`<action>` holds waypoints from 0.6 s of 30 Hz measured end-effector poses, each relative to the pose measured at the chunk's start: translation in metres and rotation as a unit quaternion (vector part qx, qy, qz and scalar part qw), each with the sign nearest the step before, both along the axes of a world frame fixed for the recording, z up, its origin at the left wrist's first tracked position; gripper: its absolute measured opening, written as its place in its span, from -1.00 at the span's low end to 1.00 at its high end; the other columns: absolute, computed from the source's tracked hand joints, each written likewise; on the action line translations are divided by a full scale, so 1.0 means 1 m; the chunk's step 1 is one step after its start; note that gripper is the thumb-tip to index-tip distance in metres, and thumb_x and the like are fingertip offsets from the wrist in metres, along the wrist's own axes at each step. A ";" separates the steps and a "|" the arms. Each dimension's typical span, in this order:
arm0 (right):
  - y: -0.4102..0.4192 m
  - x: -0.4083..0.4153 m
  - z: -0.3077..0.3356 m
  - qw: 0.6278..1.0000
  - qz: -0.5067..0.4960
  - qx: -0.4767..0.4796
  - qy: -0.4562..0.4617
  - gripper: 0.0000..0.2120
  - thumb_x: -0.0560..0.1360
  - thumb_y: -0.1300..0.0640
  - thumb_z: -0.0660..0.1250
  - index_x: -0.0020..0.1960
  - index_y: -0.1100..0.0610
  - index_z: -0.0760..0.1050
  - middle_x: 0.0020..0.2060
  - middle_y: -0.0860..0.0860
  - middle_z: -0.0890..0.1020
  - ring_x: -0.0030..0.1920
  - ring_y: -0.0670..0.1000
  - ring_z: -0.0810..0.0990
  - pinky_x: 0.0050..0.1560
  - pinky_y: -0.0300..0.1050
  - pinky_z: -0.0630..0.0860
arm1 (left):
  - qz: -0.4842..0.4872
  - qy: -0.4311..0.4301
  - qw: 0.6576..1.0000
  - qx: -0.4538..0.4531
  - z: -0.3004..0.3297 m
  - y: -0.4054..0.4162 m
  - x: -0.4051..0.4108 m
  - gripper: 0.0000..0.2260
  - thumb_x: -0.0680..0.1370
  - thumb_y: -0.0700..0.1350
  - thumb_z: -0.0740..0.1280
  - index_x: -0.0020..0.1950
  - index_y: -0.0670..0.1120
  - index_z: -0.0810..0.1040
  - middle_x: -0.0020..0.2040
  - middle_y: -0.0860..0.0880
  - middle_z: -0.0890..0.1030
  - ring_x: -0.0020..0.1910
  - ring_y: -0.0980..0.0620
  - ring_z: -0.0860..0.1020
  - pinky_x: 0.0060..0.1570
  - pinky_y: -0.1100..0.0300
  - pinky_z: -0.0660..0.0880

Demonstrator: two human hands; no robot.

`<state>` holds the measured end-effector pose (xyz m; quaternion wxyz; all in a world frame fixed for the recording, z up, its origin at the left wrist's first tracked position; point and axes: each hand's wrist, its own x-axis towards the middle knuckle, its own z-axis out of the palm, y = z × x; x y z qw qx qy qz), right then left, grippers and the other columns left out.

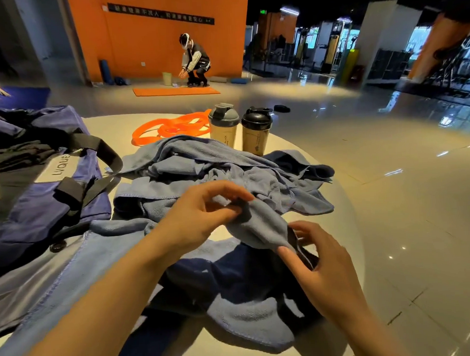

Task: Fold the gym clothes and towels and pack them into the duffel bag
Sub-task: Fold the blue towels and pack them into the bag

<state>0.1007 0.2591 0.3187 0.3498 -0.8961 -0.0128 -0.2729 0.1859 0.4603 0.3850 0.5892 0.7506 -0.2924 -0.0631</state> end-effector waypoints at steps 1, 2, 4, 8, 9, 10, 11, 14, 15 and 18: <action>-0.002 -0.001 -0.002 1.000 -0.010 0.002 0.015 -0.67 0.44 -0.18 0.37 0.16 -0.27 0.36 -0.02 -0.40 0.50 0.01 -0.20 0.54 0.09 0.02 0.52 | 0.007 -0.014 1.000 -0.007 0.003 0.004 0.000 -0.64 0.54 -0.38 0.29 -0.05 0.10 0.64 0.00 0.08 0.65 0.01 0.07 0.61 0.05 0.28 0.55; -0.003 -0.002 -0.004 0.999 -0.015 0.008 0.040 -0.62 0.44 -0.16 0.39 0.19 -0.29 0.33 -0.03 -0.41 0.48 0.02 -0.18 0.53 0.14 0.06 0.50 | 0.005 -0.023 1.000 -0.010 0.006 0.009 -0.001 -0.61 0.54 -0.41 0.26 -0.04 0.09 0.63 0.00 0.12 0.65 0.02 0.10 0.60 0.05 0.32 0.54; -0.006 -0.003 -0.007 0.996 -0.012 0.018 0.084 -0.57 0.43 -0.12 0.41 0.19 -0.33 0.28 -0.03 -0.39 0.47 0.05 -0.16 0.52 0.19 0.05 0.48 | -0.012 -0.031 0.999 0.001 0.009 0.018 0.000 -0.58 0.55 -0.42 0.23 -0.02 0.11 0.63 0.03 0.23 0.64 0.08 0.22 0.57 0.03 0.42 0.49; -0.008 -0.008 -0.010 0.993 0.010 0.040 0.113 -0.67 0.45 -0.04 0.41 0.12 -0.27 0.36 -0.07 -0.32 0.51 -0.02 -0.27 0.53 0.02 -0.33 0.53 | 0.001 -0.048 0.996 0.072 0.003 0.040 -0.001 -0.45 0.56 -0.43 0.18 0.03 0.26 0.63 0.11 0.33 0.58 0.19 0.36 0.48 0.09 0.50 0.42; -0.008 -0.011 -0.012 0.992 0.012 0.044 0.120 -0.66 0.44 -0.03 0.41 0.10 -0.28 0.34 -0.09 -0.33 0.50 -0.05 -0.28 0.53 -0.07 -0.44 0.50 | 0.009 -0.047 0.996 0.074 0.000 0.046 -0.002 -0.42 0.55 -0.46 0.17 0.03 0.26 0.62 0.10 0.31 0.60 0.18 0.33 0.50 0.10 0.46 0.44; -0.009 -0.014 -0.014 0.991 0.010 0.045 0.128 -0.64 0.44 -0.03 0.41 0.09 -0.30 0.32 -0.10 -0.34 0.50 -0.07 -0.28 0.53 -0.13 -0.48 0.47 | 0.014 -0.044 0.997 0.066 -0.005 0.051 -0.003 -0.43 0.54 -0.47 0.19 0.03 0.24 0.63 0.09 0.27 0.62 0.15 0.28 0.53 0.09 0.41 0.48; -0.009 -0.017 -0.016 0.990 0.006 0.045 0.135 -0.63 0.45 -0.03 0.41 0.08 -0.33 0.30 -0.10 -0.34 0.49 -0.07 -0.27 0.53 -0.15 -0.48 0.46 | 0.017 -0.033 0.998 0.050 -0.009 0.056 -0.005 -0.50 0.52 -0.44 0.26 0.03 0.19 0.64 0.07 0.21 0.64 0.12 0.22 0.56 0.06 0.36 0.51; -0.015 -0.029 -0.022 0.988 -0.006 0.053 0.145 -0.64 0.45 0.01 0.42 0.08 -0.32 0.33 -0.05 -0.36 0.49 -0.04 -0.32 0.51 -0.10 -0.45 0.45 | 0.049 0.034 0.998 -0.035 -0.024 0.069 -0.008 -0.78 0.37 -0.20 0.41 -0.04 0.03 0.69 -0.02 0.04 0.69 0.01 0.10 0.64 -0.03 0.35 0.54; -0.017 -0.033 -0.024 0.988 -0.009 0.052 0.142 -0.67 0.45 0.03 0.41 0.07 -0.29 0.36 -0.04 -0.34 0.50 -0.03 -0.32 0.50 -0.10 -0.47 0.42 | 0.073 0.038 0.995 -0.059 -0.029 0.071 -0.009 -0.81 0.34 -0.19 0.41 -0.08 -0.02 0.69 -0.07 -0.02 0.70 -0.04 0.07 0.65 -0.06 0.34 0.55; -0.025 -0.039 -0.026 0.988 -0.026 0.058 0.139 -0.78 0.47 0.19 0.40 -0.09 -0.14 0.50 -0.16 -0.22 0.57 -0.09 -0.28 0.51 -0.18 -0.44 0.45 | 0.133 0.017 0.988 -0.075 -0.040 0.075 -0.007 -0.83 0.39 -0.34 0.41 -0.19 -0.08 0.69 -0.21 0.00 0.69 -0.19 0.09 0.64 -0.17 0.36 0.55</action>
